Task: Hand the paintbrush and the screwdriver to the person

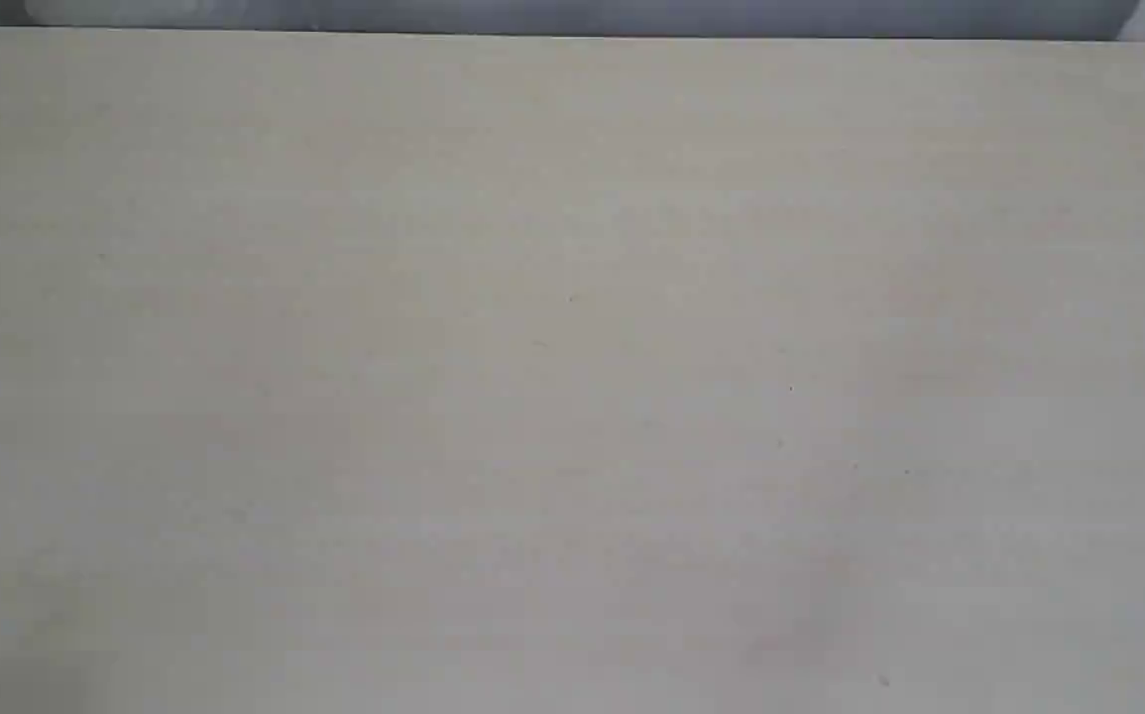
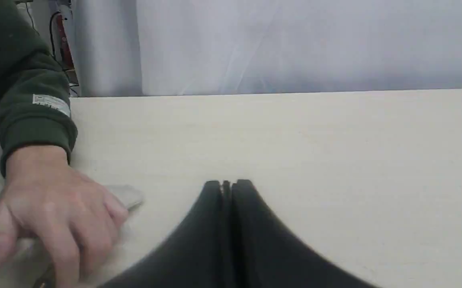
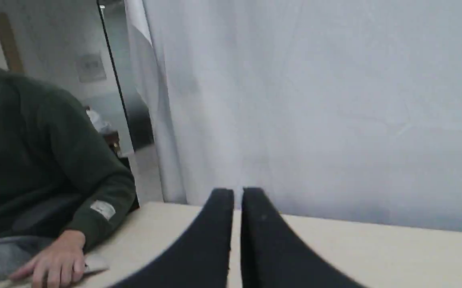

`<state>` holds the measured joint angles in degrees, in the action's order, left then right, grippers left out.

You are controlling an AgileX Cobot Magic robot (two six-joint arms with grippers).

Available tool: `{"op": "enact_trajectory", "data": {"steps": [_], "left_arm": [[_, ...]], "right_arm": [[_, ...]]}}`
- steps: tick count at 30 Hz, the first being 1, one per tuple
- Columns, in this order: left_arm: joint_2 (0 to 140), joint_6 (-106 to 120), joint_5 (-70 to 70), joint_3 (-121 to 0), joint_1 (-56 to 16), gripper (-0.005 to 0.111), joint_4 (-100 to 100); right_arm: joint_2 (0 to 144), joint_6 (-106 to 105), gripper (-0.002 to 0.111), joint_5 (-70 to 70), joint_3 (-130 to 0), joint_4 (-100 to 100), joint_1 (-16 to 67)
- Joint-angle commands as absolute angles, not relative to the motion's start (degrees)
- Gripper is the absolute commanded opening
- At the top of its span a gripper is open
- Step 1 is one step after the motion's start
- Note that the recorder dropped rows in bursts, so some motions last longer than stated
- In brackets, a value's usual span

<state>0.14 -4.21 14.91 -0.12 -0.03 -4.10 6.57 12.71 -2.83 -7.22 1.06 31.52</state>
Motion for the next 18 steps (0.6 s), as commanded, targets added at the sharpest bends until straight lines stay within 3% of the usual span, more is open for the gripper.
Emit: {"op": "enact_trajectory", "data": {"steps": [1,13,18], "left_arm": [[0.00,-4.32,14.22,0.00,-0.40,0.000,-3.94],[0.00,-4.32,14.22,0.00,-0.40,0.000,-3.94],[0.00,-4.32,14.22,0.00,-0.40,0.000,-3.94]], "right_arm": [[1.17,12.46,0.004,-4.88,-5.20,0.47,31.44],[0.00,9.28,0.004,-13.68,0.00,-3.46,31.44],[0.00,9.28,0.004,-6.71,0.00,-7.53,31.44]]}}
